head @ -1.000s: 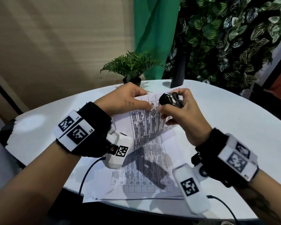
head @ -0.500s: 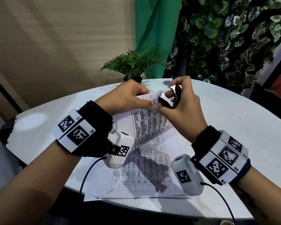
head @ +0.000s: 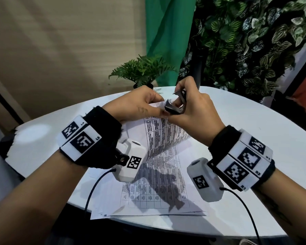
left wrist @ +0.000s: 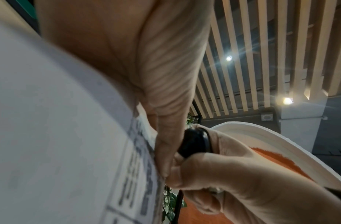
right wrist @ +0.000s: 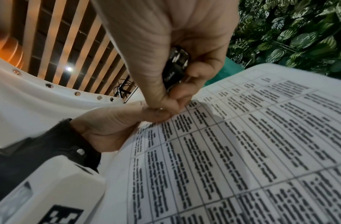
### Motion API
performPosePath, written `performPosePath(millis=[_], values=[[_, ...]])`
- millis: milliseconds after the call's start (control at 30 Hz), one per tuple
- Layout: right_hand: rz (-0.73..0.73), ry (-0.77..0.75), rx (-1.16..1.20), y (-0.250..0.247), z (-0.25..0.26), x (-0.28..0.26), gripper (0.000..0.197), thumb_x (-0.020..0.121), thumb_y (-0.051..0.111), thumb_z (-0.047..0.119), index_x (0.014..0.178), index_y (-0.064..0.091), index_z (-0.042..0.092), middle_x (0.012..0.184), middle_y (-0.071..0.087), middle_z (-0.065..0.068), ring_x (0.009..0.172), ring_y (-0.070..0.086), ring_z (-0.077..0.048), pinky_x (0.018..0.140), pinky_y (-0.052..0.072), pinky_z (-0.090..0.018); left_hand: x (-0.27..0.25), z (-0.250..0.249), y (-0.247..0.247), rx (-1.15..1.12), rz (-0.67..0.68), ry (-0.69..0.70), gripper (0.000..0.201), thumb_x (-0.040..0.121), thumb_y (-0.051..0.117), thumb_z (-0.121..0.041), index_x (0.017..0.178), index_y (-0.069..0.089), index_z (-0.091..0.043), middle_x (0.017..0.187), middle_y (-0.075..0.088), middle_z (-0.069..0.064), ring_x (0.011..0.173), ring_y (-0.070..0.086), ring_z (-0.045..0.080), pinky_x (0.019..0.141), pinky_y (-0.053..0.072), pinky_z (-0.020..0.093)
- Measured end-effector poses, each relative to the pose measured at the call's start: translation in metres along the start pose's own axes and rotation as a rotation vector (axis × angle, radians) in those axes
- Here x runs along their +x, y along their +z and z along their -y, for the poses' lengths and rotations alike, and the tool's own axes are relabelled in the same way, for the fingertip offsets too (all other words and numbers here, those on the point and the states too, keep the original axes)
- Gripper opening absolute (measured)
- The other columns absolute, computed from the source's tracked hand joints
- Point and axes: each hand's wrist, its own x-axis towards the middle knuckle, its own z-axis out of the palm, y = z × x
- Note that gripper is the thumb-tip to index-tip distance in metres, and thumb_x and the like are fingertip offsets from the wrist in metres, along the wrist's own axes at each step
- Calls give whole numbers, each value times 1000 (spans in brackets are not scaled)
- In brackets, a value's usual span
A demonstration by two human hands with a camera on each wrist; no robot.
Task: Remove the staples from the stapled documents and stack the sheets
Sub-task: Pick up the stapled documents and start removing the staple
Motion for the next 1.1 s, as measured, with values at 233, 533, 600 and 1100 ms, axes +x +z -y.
performPosePath(millis=[233,533,600,1100], values=[[-61,315,246,8,-4,3,43,69,74,11,100,44,10,78,54,-2,64,47,-16,54,42,-31,-1,-7,15,577,-262,42,18,81,66,-32,75,65,-15,55,46,0,57,42,21,54,29,32],[129,560,499,-3,-11,13,20,74,66,-7,75,52,6,47,41,-3,35,33,-9,38,23,-15,-5,-9,22,674,-257,91,18,84,61,-35,73,54,-23,52,40,-4,50,37,8,47,22,28],[163,603,481,-5,-10,15,24,74,65,-6,65,49,8,51,40,-6,38,32,-10,38,22,-14,-5,-12,26,750,-293,74,15,82,60,-34,77,55,-22,53,39,-4,55,42,15,50,22,32],[-75,174,474,4,-16,-12,44,67,72,2,84,38,23,60,52,18,54,43,2,53,40,-19,-2,-4,16,229,-115,24,35,74,68,-38,84,71,-5,79,69,17,62,53,19,61,46,39]])
